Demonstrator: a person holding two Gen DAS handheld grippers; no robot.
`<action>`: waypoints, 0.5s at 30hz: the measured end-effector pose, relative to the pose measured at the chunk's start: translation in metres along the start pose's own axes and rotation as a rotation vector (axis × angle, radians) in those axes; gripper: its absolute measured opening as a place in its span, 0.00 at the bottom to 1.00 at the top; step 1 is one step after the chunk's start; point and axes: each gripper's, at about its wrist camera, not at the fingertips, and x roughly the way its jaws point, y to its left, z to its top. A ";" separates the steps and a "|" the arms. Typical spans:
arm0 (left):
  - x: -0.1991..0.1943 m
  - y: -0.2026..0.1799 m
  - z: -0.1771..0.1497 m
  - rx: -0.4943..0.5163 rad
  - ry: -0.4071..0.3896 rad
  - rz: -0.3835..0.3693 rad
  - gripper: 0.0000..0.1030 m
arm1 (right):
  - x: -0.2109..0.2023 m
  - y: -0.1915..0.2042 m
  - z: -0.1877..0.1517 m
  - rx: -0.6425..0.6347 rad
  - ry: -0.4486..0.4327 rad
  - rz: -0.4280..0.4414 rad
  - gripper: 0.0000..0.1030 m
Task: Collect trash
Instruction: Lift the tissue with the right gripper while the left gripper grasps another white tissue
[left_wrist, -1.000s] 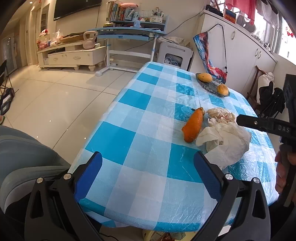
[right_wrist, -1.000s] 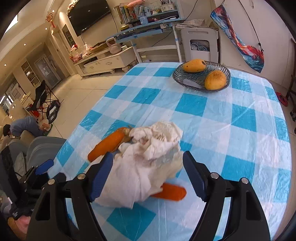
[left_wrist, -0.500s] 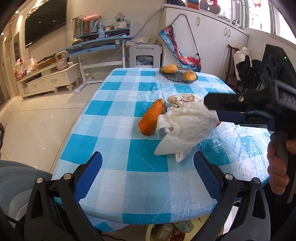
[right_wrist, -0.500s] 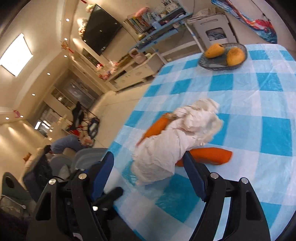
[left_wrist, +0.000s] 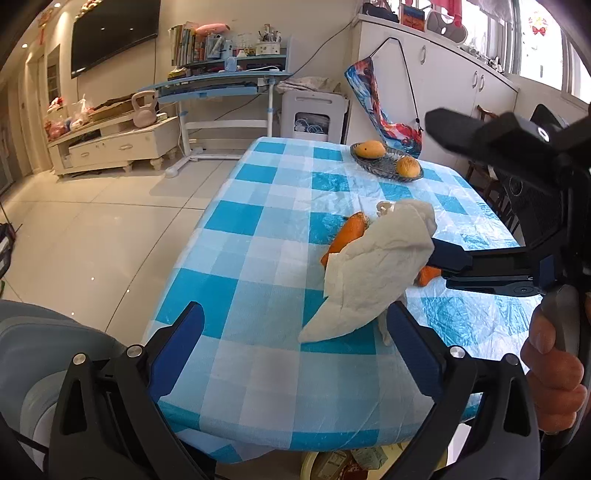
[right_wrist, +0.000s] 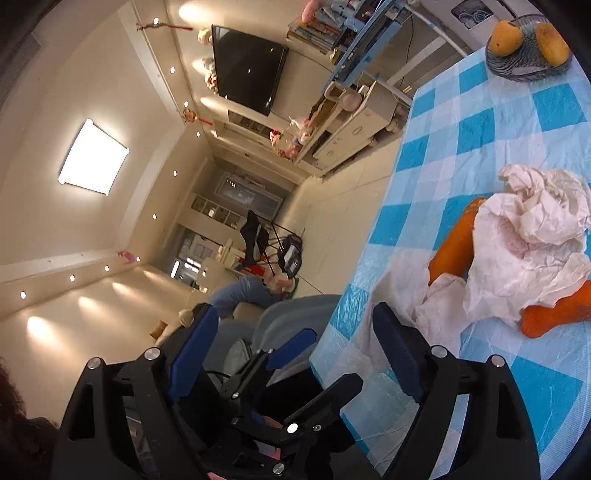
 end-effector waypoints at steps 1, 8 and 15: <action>0.001 -0.003 0.001 0.014 -0.007 -0.008 0.93 | -0.005 -0.003 0.003 0.025 -0.024 0.029 0.81; 0.007 -0.033 0.018 0.163 -0.110 0.075 0.93 | 0.007 -0.003 0.009 0.103 -0.036 0.195 0.82; 0.024 -0.014 0.029 0.122 -0.071 0.022 0.29 | -0.021 -0.008 0.008 0.084 -0.084 0.116 0.82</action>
